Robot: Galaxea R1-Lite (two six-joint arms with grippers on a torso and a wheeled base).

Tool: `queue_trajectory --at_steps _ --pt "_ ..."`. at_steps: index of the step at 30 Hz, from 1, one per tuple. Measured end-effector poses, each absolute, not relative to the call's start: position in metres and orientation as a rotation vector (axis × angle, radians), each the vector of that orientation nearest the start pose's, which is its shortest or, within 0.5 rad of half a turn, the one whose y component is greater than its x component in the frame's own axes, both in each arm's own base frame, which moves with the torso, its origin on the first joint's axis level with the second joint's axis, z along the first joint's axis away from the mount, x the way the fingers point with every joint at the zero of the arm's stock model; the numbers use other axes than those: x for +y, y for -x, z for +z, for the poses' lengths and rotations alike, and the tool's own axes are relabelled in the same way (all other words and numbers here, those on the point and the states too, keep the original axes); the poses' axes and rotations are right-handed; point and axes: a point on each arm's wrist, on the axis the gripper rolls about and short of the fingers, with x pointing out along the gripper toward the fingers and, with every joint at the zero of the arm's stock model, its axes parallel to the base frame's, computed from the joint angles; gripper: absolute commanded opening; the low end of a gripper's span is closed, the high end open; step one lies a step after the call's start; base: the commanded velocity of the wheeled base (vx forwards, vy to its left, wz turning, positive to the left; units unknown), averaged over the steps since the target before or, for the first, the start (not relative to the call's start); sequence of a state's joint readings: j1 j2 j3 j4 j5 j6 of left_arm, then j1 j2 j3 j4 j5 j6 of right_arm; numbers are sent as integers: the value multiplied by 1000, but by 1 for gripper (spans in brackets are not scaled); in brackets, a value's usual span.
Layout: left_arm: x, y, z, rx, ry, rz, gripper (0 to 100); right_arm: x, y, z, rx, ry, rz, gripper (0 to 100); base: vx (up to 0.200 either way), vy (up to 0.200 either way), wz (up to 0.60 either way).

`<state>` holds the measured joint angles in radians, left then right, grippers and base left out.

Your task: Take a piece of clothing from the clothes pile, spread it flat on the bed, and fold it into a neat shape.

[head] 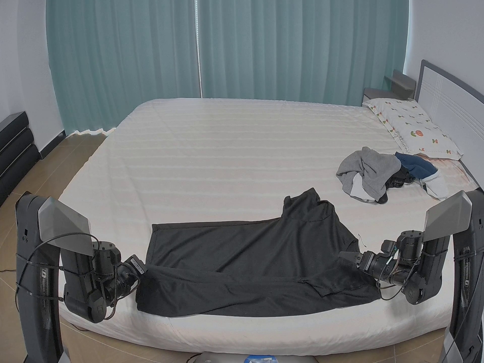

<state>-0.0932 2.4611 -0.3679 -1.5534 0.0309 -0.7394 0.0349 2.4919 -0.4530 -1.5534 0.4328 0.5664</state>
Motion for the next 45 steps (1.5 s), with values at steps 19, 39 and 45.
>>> queue_trajectory --at_steps 19,39,45 --pt "-29 -294 -52 547 684 136 0 19 -329 -73 606 -587 314 100 0 0 0" --pt "-29 -294 -51 544 684 134 0 11 -319 -77 629 -591 290 0 0 0 0" --pt "-29 -294 -45 531 682 129 0 4 -307 -61 626 -616 315 0 0 0 0"
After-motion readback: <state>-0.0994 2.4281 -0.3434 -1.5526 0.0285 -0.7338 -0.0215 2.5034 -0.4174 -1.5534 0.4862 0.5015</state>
